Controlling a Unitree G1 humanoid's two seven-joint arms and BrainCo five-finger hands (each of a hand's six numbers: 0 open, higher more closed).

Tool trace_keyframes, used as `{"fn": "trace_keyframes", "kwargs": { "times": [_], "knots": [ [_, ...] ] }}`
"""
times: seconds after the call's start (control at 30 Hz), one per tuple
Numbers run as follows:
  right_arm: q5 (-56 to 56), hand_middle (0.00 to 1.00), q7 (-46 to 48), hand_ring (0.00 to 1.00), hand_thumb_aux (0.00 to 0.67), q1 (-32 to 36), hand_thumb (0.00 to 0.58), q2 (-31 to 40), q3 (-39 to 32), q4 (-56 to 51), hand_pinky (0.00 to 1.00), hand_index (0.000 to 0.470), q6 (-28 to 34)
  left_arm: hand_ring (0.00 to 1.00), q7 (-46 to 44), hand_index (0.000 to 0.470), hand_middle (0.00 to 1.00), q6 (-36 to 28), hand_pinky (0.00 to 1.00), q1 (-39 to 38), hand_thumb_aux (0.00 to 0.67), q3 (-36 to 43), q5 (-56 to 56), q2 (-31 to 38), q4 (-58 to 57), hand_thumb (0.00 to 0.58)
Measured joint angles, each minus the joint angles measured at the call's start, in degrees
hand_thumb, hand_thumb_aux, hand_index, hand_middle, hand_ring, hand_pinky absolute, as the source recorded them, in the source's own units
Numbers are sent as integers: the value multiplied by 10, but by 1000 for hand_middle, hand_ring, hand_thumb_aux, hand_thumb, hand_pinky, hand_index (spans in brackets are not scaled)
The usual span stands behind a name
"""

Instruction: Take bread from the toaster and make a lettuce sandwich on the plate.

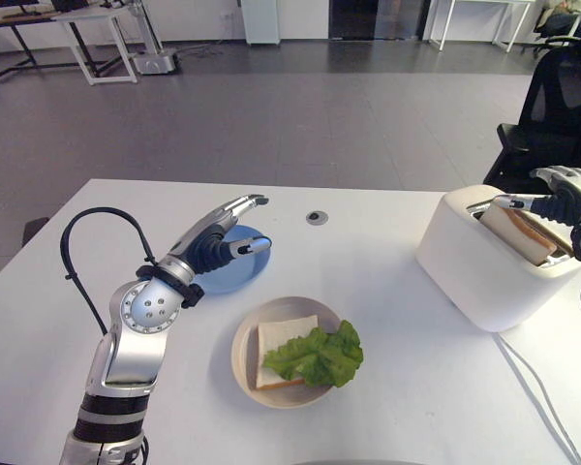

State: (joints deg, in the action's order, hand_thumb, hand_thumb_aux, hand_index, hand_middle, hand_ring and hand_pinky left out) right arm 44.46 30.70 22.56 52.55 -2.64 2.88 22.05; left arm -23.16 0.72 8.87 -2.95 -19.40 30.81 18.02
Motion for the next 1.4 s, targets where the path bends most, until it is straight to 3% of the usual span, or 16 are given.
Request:
{"fn": "trace_keyframes", "kwargs": {
  "times": [0.17,0.33,0.5,0.6,0.7,0.97,1.4],
  "knots": [
    [-33,0,52,0,670,-20,580,2,-4,30,0,470,-6,0,0,0,0,0,0,0,0,1,0,8,-4,0],
    [-41,0,21,0,670,-8,580,-12,0,25,0,470,-15,0,0,0,0,1,0,0,0,3,0,11,-13,0],
    [-80,0,-154,0,670,111,580,-59,71,11,0,470,-71,0,2,0,0,1,0,-3,0,8,-1,12,-14,0],
    [-155,0,-153,0,670,166,580,-94,79,28,0,470,-112,0,2,0,0,1,0,-4,0,10,-1,12,-16,0],
    [-252,0,-62,0,670,182,580,-139,41,48,0,470,-109,0,3,0,0,1,0,-6,0,11,-1,13,-17,0],
    [-424,0,237,0,670,133,580,-229,-185,77,0,470,-26,0,10,0,0,6,0,7,0,-12,4,26,-32,0],
    [-395,0,240,0,670,144,580,-351,-307,-40,0,470,-10,0,15,0,0,4,0,8,0,-16,3,31,-33,0]
  ]
}}
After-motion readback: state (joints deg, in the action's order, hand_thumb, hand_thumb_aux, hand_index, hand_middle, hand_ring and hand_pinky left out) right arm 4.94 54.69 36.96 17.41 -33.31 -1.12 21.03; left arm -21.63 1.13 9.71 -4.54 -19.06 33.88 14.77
